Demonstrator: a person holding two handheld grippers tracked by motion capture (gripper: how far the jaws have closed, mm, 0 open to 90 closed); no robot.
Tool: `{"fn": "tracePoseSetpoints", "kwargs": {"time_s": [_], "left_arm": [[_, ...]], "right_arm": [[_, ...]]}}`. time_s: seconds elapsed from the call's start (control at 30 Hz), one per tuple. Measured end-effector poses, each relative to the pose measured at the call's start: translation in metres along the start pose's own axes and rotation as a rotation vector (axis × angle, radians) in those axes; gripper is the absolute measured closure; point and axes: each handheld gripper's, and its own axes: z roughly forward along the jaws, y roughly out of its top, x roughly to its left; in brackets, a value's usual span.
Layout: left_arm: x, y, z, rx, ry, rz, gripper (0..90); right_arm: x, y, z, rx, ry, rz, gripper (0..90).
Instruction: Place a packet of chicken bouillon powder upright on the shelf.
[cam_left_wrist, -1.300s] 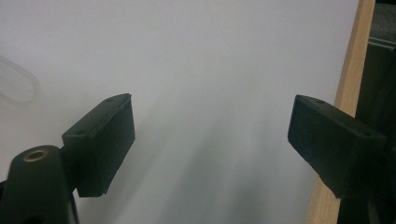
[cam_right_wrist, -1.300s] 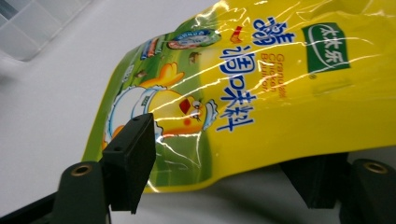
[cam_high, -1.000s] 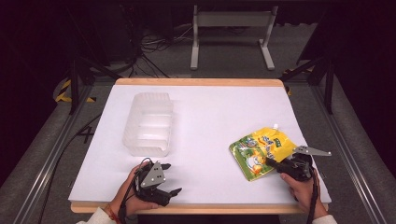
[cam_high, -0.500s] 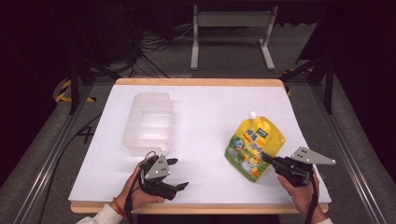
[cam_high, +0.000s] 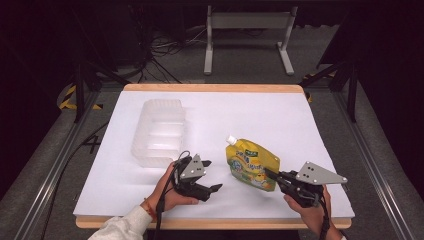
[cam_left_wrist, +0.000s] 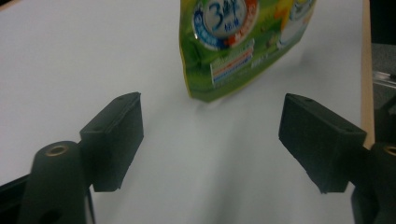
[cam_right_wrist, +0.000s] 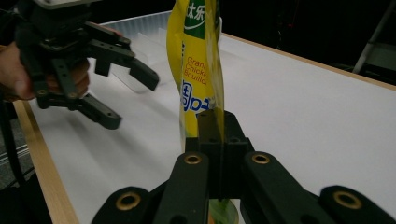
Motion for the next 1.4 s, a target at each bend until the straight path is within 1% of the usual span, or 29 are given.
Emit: {"fn": "tracePoseSetpoints", "kwargs": {"time_s": [0.03,0.07,0.1,0.13,0.2,0.23,0.27,0.3,0.33,0.37,0.4,0.47,0.53,0.57,0.6,0.67,0.73,0.77,0.83,0.87,0.9,0.97,1.03,1.07,1.27,1.4], "left_arm": [[0.002,0.004,0.003,-0.006,-0.009,0.001,25.3],[0.002,0.004,0.003,-0.006,-0.009,0.001,25.5],[0.004,0.008,0.008,-0.018,0.000,-0.011,27.1],[0.005,0.009,0.010,-0.022,-0.009,-0.015,29.3],[0.007,0.013,0.013,-0.032,-0.028,-0.020,29.5],[0.007,0.014,0.013,-0.033,-0.037,-0.015,31.7],[0.007,0.015,0.013,-0.039,-0.044,-0.010,38.1],[0.007,0.015,0.013,-0.042,-0.049,-0.003,40.6],[0.007,0.016,0.014,-0.036,-0.044,0.002,40.6],[0.008,0.017,0.014,-0.025,-0.042,0.016,44.4],[0.008,0.017,0.014,-0.025,-0.042,0.016,48.2],[0.007,0.017,0.015,-0.017,-0.039,0.017,49.9],[0.007,0.017,0.014,0.007,-0.009,0.031,58.2],[0.007,0.017,0.014,0.012,-0.006,0.035,61.9],[0.007,0.017,0.014,0.013,-0.008,0.034,65.7],[0.007,0.017,0.013,0.010,-0.011,0.047,69.3],[0.006,0.018,0.011,0.004,0.003,0.048,73.6],[0.007,0.018,0.010,-0.007,0.006,0.045,75.4],[0.008,0.019,0.007,-0.012,0.009,0.047,78.7],[0.008,0.019,0.007,-0.012,0.009,0.047,80.0],[0.009,0.019,0.005,-0.024,0.016,0.046,80.0],[0.009,0.021,0.002,-0.033,0.024,0.051,84.4],[0.009,0.022,-0.001,-0.043,0.032,0.053,86.9],[0.009,0.023,-0.002,-0.043,0.036,0.057,87.2],[0.010,0.031,-0.010,-0.049,0.089,0.078,88.3],[0.013,0.033,-0.015,-0.061,0.108,0.070,88.6]], "right_arm": [[0.001,0.001,0.000,-0.001,0.004,-0.003,90.0],[0.003,0.002,0.001,-0.007,0.013,-0.005,90.0],[0.004,0.003,0.001,-0.010,0.018,-0.006,90.0],[0.006,0.003,0.002,-0.012,0.025,-0.008,90.0],[0.007,0.004,0.003,-0.015,0.035,-0.013,90.0],[0.009,0.004,0.003,-0.016,0.037,-0.018,90.0],[0.009,0.005,0.004,-0.020,0.042,-0.018,90.0],[0.010,0.005,0.004,-0.020,0.041,-0.021,90.0],[0.010,0.005,0.005,-0.022,0.044,-0.020,90.0],[0.011,0.005,0.005,-0.027,0.049,-0.019,90.0],[0.011,0.005,0.005,-0.027,0.049,-0.019,90.0],[0.012,0.006,0.007,-0.029,0.056,-0.021,90.0],[0.013,0.006,0.009,-0.026,0.057,-0.023,89.9],[0.014,0.006,0.010,-0.024,0.057,-0.024,89.9],[0.014,0.006,0.010,-0.028,0.059,-0.022,89.9],[0.014,0.007,0.011,-0.033,0.062,-0.020,89.9],[0.014,0.007,0.011,-0.034,0.061,-0.019,89.9],[0.015,0.008,0.011,-0.037,0.064,-0.016,89.9],[0.016,0.009,0.012,-0.044,0.067,-0.017,89.9],[0.016,0.009,0.012,-0.044,0.067,-0.017,89.9],[0.016,0.010,0.012,-0.046,0.068,-0.017,89.9],[0.016,0.012,0.013,-0.053,0.068,-0.008,89.8],[0.014,0.012,0.013,-0.056,0.069,0.003,89.8],[0.014,0.012,0.013,-0.057,0.071,0.012,89.8],[0.012,0.012,0.016,-0.046,0.065,0.020,89.6],[0.012,0.019,0.020,-0.056,0.071,0.018,89.7]]}}
